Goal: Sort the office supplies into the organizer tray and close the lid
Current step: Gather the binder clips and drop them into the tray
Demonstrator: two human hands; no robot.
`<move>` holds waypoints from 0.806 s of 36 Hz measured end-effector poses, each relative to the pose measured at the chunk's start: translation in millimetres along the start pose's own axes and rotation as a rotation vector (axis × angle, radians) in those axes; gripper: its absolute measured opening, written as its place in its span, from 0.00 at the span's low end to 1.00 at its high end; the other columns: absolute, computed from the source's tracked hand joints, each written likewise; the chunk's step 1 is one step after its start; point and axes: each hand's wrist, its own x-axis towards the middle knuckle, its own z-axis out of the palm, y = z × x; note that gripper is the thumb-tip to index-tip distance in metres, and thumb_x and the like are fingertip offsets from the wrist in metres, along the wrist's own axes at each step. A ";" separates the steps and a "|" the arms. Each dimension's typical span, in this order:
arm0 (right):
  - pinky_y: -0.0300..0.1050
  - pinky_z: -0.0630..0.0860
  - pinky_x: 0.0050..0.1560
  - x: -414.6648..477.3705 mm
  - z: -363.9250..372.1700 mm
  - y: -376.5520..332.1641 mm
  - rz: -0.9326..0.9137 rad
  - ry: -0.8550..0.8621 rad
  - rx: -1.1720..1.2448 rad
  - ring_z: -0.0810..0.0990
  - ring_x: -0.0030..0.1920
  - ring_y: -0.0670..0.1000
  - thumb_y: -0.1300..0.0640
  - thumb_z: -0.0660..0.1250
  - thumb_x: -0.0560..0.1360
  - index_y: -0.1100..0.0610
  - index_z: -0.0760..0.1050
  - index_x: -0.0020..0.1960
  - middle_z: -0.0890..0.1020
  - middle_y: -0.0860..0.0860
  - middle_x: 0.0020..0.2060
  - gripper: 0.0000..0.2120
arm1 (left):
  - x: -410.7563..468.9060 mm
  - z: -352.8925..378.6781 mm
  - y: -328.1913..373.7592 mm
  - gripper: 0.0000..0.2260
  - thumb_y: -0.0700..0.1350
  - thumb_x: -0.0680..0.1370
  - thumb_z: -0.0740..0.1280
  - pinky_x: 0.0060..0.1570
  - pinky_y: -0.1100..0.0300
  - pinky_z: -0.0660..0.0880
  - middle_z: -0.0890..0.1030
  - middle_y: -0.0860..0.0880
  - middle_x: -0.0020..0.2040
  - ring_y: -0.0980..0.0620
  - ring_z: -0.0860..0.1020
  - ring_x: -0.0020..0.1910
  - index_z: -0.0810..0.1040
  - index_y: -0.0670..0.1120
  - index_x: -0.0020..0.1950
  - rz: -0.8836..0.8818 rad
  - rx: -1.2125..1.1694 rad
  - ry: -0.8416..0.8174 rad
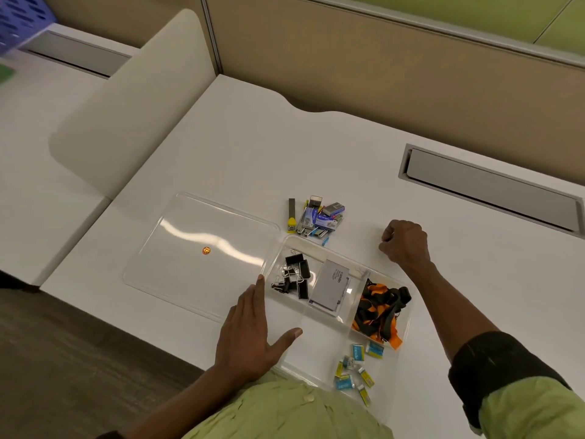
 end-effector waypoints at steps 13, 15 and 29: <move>0.42 0.82 0.42 -67.9 -38.9 -97.4 -0.249 -0.097 0.323 0.84 0.39 0.45 0.62 0.77 0.67 0.50 0.83 0.42 0.85 0.44 0.39 0.08 | 1.9 3.4 -1.9 0.55 0.82 0.73 0.57 0.78 0.46 0.66 0.61 0.47 0.85 0.47 0.65 0.82 0.37 0.54 0.87 0.002 0.000 0.008; 0.43 0.83 0.46 -84.9 -37.0 -115.0 -0.332 -0.202 0.334 0.84 0.41 0.44 0.62 0.77 0.69 0.50 0.83 0.43 0.85 0.44 0.40 0.08 | 1.3 2.8 -1.1 0.55 0.82 0.73 0.57 0.79 0.45 0.67 0.61 0.47 0.85 0.47 0.65 0.82 0.36 0.54 0.86 0.004 0.000 0.005; 0.43 0.80 0.47 -46.9 -20.7 -65.0 -0.105 -0.025 0.274 0.85 0.43 0.48 0.60 0.77 0.73 0.50 0.85 0.47 0.86 0.45 0.41 0.07 | 0.9 -0.5 -1.7 0.55 0.82 0.73 0.57 0.78 0.46 0.67 0.61 0.47 0.85 0.47 0.65 0.82 0.37 0.53 0.87 0.015 0.001 0.000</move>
